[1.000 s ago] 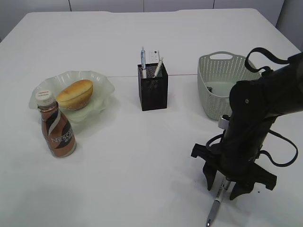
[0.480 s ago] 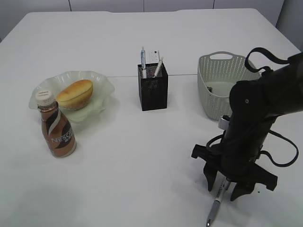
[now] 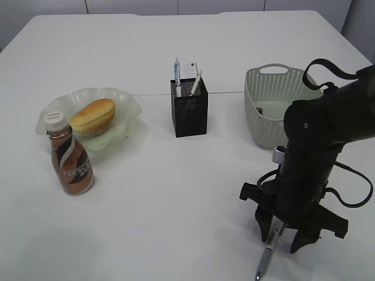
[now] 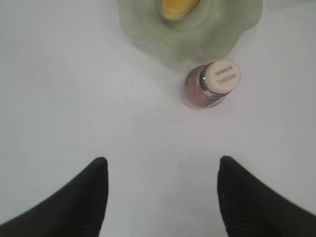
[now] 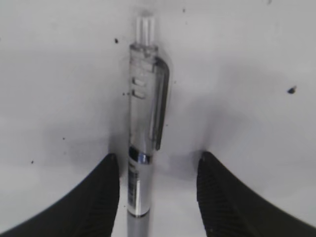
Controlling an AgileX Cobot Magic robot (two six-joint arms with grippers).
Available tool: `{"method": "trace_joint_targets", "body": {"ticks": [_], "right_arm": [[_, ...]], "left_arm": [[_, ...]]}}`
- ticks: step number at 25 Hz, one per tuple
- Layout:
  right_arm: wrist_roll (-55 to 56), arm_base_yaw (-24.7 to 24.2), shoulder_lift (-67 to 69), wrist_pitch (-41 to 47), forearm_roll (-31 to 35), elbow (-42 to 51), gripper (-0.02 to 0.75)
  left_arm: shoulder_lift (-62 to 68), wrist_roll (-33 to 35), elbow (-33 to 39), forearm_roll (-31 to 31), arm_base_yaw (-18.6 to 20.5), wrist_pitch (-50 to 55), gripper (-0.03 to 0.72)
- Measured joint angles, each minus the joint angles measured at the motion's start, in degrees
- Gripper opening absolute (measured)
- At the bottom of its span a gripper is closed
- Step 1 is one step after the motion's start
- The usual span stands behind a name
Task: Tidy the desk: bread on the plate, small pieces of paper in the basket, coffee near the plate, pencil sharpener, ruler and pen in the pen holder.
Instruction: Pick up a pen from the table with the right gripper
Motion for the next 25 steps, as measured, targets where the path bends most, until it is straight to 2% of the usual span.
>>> {"method": "trace_joint_targets", "body": {"ticks": [9, 15, 25], "right_arm": [[0.0, 0.0, 0.0, 0.0, -0.1, 0.0, 0.397], [0.0, 0.0, 0.1, 0.0, -0.1, 0.0, 0.248], [-2.1, 0.0, 1.3, 1.1, 0.0, -0.8, 0.095]], "left_arm": [[0.0, 0.0, 0.0, 0.0, 0.0, 0.0, 0.498], [0.0, 0.0, 0.0, -0.1, 0.0, 0.0, 0.498], [0.0, 0.0, 0.0, -0.4, 0.0, 0.0, 0.498]]}}
